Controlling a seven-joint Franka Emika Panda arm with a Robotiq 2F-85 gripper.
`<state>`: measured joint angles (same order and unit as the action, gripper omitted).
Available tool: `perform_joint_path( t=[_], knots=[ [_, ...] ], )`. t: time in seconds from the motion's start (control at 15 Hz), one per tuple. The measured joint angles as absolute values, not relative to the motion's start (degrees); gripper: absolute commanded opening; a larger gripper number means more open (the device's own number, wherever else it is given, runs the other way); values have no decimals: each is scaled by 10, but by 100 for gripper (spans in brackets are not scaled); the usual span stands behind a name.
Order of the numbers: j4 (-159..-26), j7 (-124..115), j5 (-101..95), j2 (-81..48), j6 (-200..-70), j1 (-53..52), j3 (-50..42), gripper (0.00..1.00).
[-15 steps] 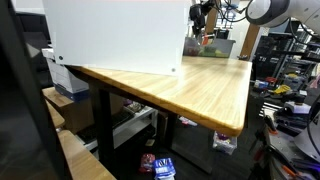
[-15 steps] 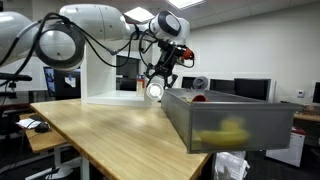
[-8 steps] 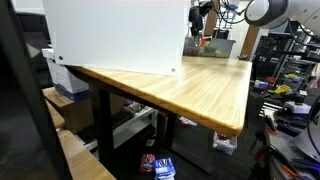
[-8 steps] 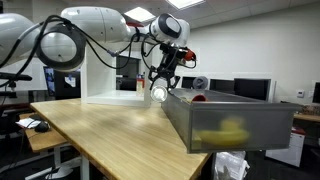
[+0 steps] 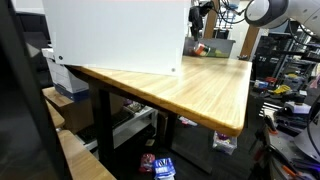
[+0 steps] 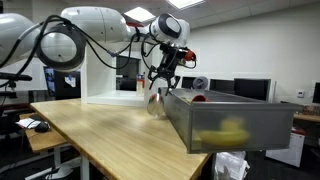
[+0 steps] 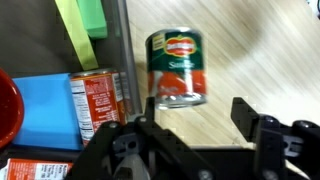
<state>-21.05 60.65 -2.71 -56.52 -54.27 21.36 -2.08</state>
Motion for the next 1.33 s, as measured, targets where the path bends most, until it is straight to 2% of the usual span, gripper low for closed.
perform_joint_path(
  t=[1.33],
  knots=[
    [-196,606,-21,-530,-553,212,-8,100]
  ],
)
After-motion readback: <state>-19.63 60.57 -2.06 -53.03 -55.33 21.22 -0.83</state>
